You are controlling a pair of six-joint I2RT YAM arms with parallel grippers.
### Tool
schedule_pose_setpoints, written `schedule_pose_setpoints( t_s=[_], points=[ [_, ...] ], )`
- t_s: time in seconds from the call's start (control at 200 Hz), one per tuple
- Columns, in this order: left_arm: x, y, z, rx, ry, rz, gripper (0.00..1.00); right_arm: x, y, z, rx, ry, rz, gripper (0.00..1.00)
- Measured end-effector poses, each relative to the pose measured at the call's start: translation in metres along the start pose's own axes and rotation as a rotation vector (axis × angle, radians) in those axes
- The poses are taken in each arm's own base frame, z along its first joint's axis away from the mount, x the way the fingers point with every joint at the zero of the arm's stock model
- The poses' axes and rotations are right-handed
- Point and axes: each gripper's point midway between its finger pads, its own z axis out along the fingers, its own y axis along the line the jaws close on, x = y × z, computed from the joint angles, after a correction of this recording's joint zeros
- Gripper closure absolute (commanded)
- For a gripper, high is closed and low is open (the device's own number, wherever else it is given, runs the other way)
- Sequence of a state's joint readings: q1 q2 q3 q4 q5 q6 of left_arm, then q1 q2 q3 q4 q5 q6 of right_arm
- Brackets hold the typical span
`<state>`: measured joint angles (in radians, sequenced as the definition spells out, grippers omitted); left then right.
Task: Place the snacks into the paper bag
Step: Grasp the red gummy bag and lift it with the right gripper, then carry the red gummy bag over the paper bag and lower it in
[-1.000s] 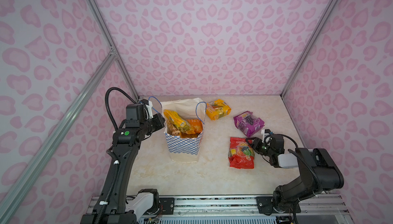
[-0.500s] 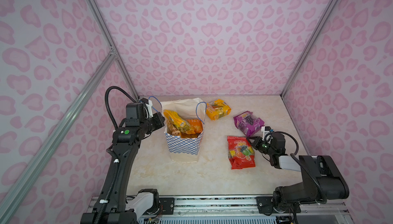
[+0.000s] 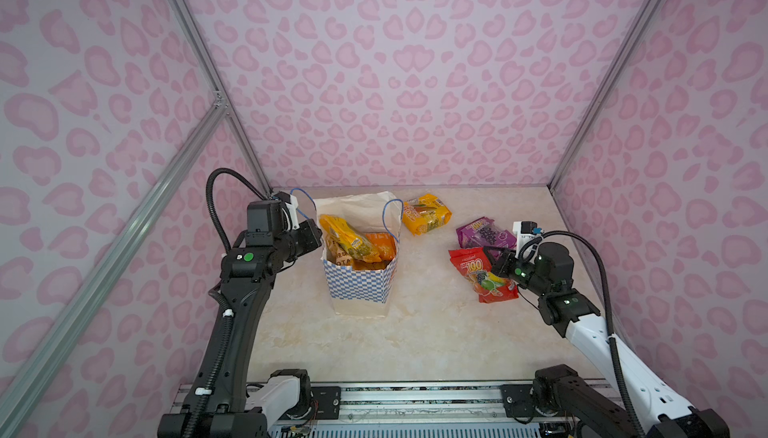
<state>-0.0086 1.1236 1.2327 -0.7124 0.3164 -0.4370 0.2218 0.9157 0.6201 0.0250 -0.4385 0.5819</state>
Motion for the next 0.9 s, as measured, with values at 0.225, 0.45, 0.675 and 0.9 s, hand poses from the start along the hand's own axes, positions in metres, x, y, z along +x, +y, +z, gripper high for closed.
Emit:
schedule_pose_setpoints(
  t_s=[0.225,0.45,0.675,0.9],
  points=[
    [0.000,0.000,0.000,-0.002,-0.001,0.000,0.94,-0.041,0.053,-0.005,-0.021,-0.039,-0.098,1.00],
    [0.000,0.000,0.000,-0.002,-0.001,0.000,0.94,-0.089,0.124,0.002,-0.103,-0.088,-0.204,1.00],
    [0.000,0.000,0.000,-0.001,-0.001,0.000,0.94,-0.141,0.204,0.011,-0.235,-0.159,-0.292,1.00],
    [0.000,0.000,0.000,-0.001,0.000,0.002,0.94,-0.183,0.282,0.021,-0.362,-0.226,-0.353,1.00]
  ],
)
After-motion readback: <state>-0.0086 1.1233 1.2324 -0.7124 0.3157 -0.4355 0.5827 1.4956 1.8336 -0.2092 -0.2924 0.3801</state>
